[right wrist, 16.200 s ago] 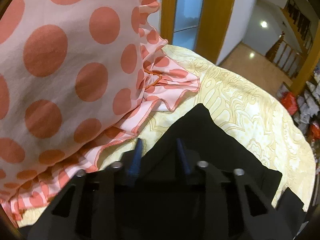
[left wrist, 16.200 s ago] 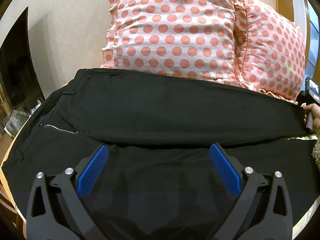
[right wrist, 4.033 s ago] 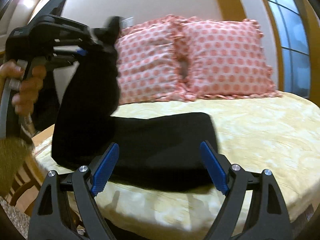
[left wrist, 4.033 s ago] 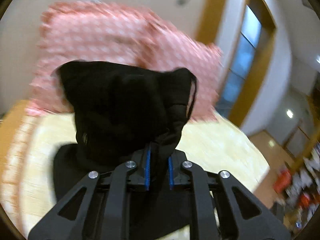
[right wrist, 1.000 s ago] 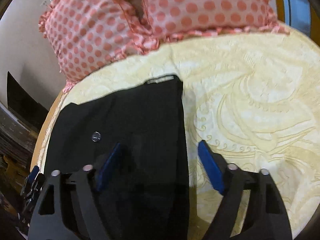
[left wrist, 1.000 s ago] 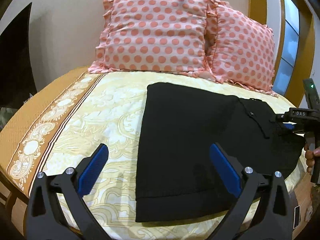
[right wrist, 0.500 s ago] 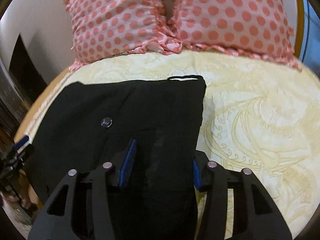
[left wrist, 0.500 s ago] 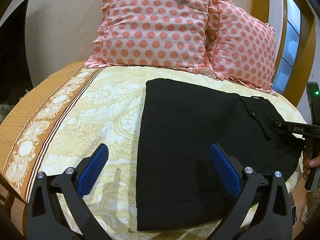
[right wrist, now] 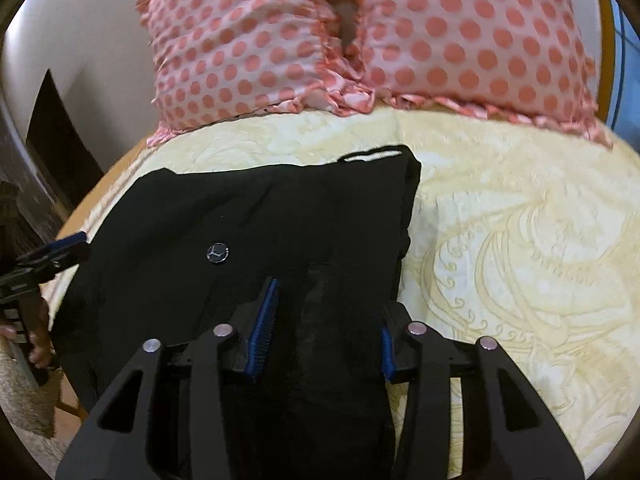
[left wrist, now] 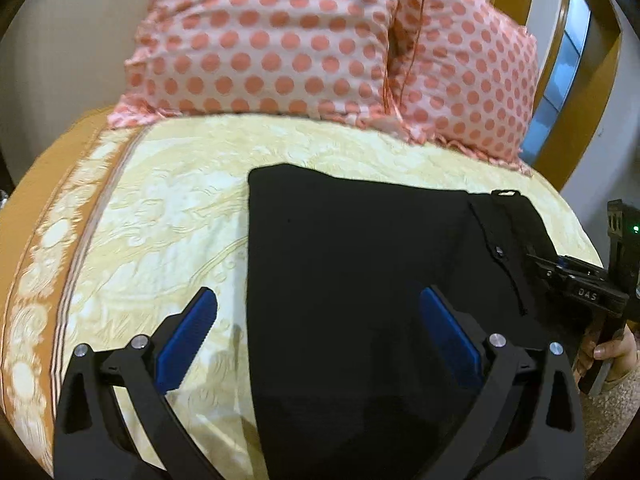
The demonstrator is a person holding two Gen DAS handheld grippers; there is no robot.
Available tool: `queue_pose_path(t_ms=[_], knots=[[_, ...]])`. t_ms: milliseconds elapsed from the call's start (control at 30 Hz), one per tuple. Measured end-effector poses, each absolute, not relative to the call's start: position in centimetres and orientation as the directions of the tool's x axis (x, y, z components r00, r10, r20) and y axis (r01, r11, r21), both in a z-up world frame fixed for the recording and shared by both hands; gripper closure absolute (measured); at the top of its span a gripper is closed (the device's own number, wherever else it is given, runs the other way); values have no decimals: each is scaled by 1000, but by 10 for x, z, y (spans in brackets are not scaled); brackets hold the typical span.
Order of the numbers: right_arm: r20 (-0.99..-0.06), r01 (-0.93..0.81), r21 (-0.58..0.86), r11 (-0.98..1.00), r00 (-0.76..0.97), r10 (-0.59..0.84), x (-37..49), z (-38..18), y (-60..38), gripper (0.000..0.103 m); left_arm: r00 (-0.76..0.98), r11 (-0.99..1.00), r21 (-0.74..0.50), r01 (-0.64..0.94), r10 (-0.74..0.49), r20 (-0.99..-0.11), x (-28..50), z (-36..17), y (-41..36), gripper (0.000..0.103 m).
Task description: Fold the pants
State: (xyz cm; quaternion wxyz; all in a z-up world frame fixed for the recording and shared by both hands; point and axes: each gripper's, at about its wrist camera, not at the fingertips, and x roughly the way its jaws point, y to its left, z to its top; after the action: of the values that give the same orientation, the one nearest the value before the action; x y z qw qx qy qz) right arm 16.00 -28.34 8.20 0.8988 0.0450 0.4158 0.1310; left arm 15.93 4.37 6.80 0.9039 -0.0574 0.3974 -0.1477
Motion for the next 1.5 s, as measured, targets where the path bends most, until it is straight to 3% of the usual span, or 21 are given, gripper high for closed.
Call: queue_pose_path(t_ms=[167,267,467,567,633,733,800,1300,1500], knots=[[-736,-201,237,951,602,311,164,78,-286,56,495,923,-310,229,-384,-779,191,52,39,6],[-726,-225,234,946,607,324,161,79,-285,65,451,909,-342,238,-415,-790,198,49,37,13],[-725,-224,235,946,607,325,162,79,-286,65,444,916,-324,237,-399,-802,198,50,34,30],[-718,-234,221,947,618,320,159,80,-285,74,469,919,-321,230,-394,-790,196,55,35,50],[-708,-246,211,946,629,321,157,83,-285,84,484,920,-308,242,-390,-783,193,57,35,74],[-680,-263,242,934,640,356,155,91,-287,88,512,917,-272,291,-390,-766,186,65,28,90],[-673,-272,233,934,648,357,156,96,-285,90,538,925,-221,308,-361,-762,182,70,22,91],[-609,-282,239,929,702,369,225,131,-284,92,631,939,-183,291,-332,-701,234,118,11,92],[-667,-196,338,921,641,381,207,115,-298,94,604,936,-122,330,-309,-735,229,115,7,92]])
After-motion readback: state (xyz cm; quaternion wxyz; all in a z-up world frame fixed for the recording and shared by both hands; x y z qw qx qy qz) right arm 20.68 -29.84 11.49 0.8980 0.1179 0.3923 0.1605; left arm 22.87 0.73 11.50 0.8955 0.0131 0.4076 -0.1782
